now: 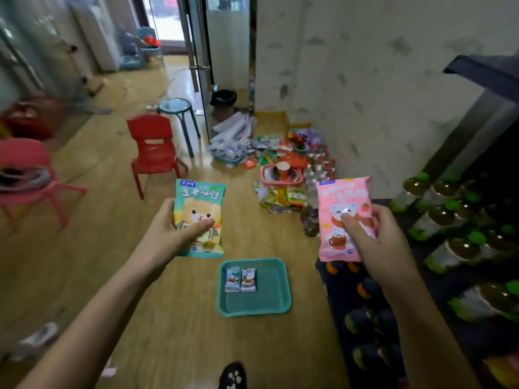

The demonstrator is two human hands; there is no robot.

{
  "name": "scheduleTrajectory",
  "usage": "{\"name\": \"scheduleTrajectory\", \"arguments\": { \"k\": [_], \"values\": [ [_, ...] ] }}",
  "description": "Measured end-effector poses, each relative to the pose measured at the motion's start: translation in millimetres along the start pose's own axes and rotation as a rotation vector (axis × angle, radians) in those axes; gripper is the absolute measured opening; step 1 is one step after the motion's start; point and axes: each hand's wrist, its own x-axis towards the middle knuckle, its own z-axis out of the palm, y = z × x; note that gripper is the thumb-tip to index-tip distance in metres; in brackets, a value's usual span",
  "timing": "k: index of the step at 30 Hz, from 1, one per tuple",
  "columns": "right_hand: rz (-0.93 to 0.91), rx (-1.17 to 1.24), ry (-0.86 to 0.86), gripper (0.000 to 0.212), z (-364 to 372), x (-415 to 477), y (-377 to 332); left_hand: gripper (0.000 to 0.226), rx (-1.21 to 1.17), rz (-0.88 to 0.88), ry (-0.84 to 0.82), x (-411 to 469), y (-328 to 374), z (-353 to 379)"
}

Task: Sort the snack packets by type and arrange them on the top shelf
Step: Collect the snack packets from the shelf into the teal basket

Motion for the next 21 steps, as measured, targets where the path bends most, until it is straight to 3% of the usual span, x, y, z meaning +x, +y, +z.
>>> {"name": "scheduleTrajectory", "arguments": {
  "k": [8,12,16,21],
  "values": [
    [0.164,0.085,-0.210,0.011,145,109,74,0.012,-0.077,-0.258,0.031,139,-76,-28],
    [0.339,0.056,-0.274,0.010,197,143,147,0.014,-0.055,-0.373,0.046,186,-146,-16],
    [0.495,0.034,-0.290,0.004,254,171,267,0.022,-0.048,-0.446,0.023,239,-258,0],
    [0.576,0.017,-0.321,0.003,314,192,434,0.013,-0.017,-0.496,0.039,296,-417,22]
  ]
}}
